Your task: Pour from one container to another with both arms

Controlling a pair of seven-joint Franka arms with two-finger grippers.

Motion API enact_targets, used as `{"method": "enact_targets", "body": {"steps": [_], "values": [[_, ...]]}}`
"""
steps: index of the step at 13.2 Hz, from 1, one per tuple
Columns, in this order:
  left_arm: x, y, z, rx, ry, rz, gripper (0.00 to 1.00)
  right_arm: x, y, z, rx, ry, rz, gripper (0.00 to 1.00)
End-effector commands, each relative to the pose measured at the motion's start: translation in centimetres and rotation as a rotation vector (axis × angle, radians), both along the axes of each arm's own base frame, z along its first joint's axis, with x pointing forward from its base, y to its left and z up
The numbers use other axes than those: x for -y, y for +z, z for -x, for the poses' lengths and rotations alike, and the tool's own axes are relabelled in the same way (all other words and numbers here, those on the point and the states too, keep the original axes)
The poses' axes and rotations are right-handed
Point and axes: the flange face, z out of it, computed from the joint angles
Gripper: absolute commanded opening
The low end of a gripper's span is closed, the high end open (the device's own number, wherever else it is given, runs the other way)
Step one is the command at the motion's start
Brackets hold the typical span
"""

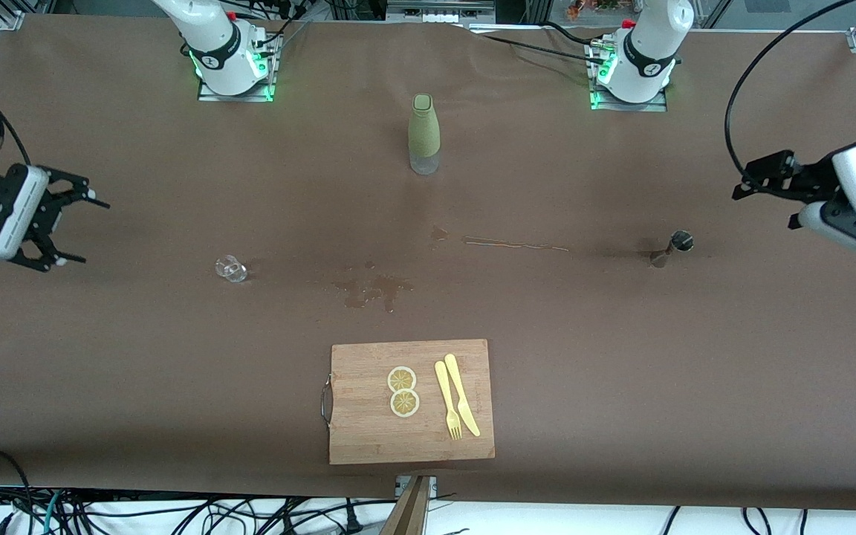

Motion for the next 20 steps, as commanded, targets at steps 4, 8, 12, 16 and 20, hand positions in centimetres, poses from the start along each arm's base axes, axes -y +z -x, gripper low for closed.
{"method": "enact_targets", "body": {"steps": [4, 8, 12, 16, 20], "values": [[1.8, 3.0, 4.0, -0.037, 0.303, -0.097, 1.0, -5.9, 8.9, 6.2, -0.078, -0.439, 0.233, 1.0], [2.1, 3.3, 5.2, -0.035, 0.336, -0.156, 1.0, -7.8, 12.9, 8.2, -0.088, -0.755, 0.294, 1.0], [2.3, 2.8, 4.2, -0.01, 0.342, -0.151, 1.0, -6.0, 13.3, 7.5, -0.038, -0.82, 0.282, 1.0], [2.9, 2.4, 3.7, -0.016, 0.333, -0.151, 1.0, -4.7, 12.6, 7.2, -0.091, -0.844, 0.255, 1.0], [1.8, 2.1, 3.5, -0.022, 0.352, -0.151, 1.0, -5.4, 12.6, 7.2, -0.096, -0.855, 0.249, 1.0]]}}
